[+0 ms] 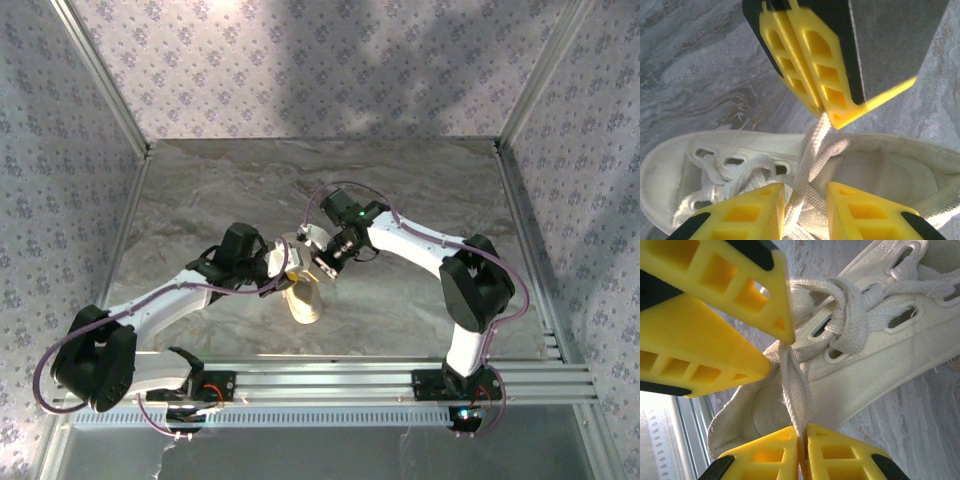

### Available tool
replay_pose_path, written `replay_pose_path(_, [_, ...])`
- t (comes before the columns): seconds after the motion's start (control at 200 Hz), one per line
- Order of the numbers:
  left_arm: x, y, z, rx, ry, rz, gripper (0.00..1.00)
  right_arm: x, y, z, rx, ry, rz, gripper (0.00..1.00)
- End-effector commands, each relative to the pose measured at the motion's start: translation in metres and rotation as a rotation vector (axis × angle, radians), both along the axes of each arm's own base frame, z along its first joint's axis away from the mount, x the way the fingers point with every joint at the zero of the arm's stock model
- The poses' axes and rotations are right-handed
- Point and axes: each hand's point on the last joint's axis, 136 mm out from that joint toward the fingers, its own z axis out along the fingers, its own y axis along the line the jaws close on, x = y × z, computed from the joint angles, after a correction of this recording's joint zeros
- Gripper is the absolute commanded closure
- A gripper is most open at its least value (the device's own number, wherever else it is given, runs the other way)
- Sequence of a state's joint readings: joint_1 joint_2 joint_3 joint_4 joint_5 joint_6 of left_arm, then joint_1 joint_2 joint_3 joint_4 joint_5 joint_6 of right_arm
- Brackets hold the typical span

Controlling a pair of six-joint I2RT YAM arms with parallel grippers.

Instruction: Tie the shoes

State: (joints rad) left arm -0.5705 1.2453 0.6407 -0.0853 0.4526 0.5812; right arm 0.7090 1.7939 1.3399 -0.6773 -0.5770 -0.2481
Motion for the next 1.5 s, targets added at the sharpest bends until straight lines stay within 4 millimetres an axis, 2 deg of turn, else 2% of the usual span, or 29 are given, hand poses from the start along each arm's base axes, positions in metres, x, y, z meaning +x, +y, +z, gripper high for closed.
replay_pose_path(0.0, [0.011,-0.009,0.023,-0.029,-0.117,-0.033,0.74,0.000,0.004,0.011,0.032,0.026,-0.005,0.88])
replay_pose_path(0.145, [0.006,-0.008,0.020,-0.029,-0.103,-0.039,0.75,0.002,0.006,0.013,0.045,0.033,-0.007,0.88])
replay_pose_path(0.3, [0.002,-0.007,0.017,-0.029,-0.091,-0.041,0.87,0.003,0.007,0.014,0.053,0.040,-0.012,0.88])
replay_pose_path(0.525, [-0.006,-0.005,0.014,-0.034,-0.064,-0.047,0.85,0.003,0.007,0.014,0.053,0.045,-0.017,0.87])
replay_pose_path(0.595, [-0.007,-0.005,0.013,-0.031,-0.061,-0.046,0.96,0.003,0.007,0.013,0.051,0.049,-0.017,0.87])
replay_pose_path(0.62, [-0.007,-0.004,0.012,-0.029,-0.060,-0.045,1.00,0.003,0.006,0.014,0.051,0.050,-0.018,0.86])
replay_pose_path(0.695, [-0.008,-0.003,0.013,-0.032,-0.062,-0.040,1.00,0.004,0.006,0.016,0.061,0.053,-0.024,0.81])
replay_pose_path(0.785, [-0.010,-0.001,0.013,-0.032,-0.065,-0.032,1.00,0.009,0.005,0.024,0.090,0.058,-0.049,0.66])
replay_pose_path(0.874, [-0.012,0.001,0.011,-0.029,-0.064,-0.025,1.00,0.019,0.004,0.034,0.137,0.078,-0.085,0.62])
replay_pose_path(0.964, [-0.014,0.004,0.008,-0.021,-0.065,-0.018,1.00,0.031,0.001,0.035,0.135,0.086,-0.135,0.57])
replay_pose_path(1.089, [-0.015,0.006,0.008,-0.028,-0.074,-0.003,1.00,0.042,0.003,0.027,0.060,0.088,-0.154,0.56])
replay_pose_path(1.289, [-0.019,0.006,0.004,-0.023,-0.064,0.001,1.00,0.052,0.025,0.009,0.016,0.130,-0.145,0.56])
replay_pose_path(1.494, [-0.019,0.006,0.005,-0.020,-0.066,0.001,1.00,0.048,0.041,-0.013,-0.036,0.148,-0.124,0.57])
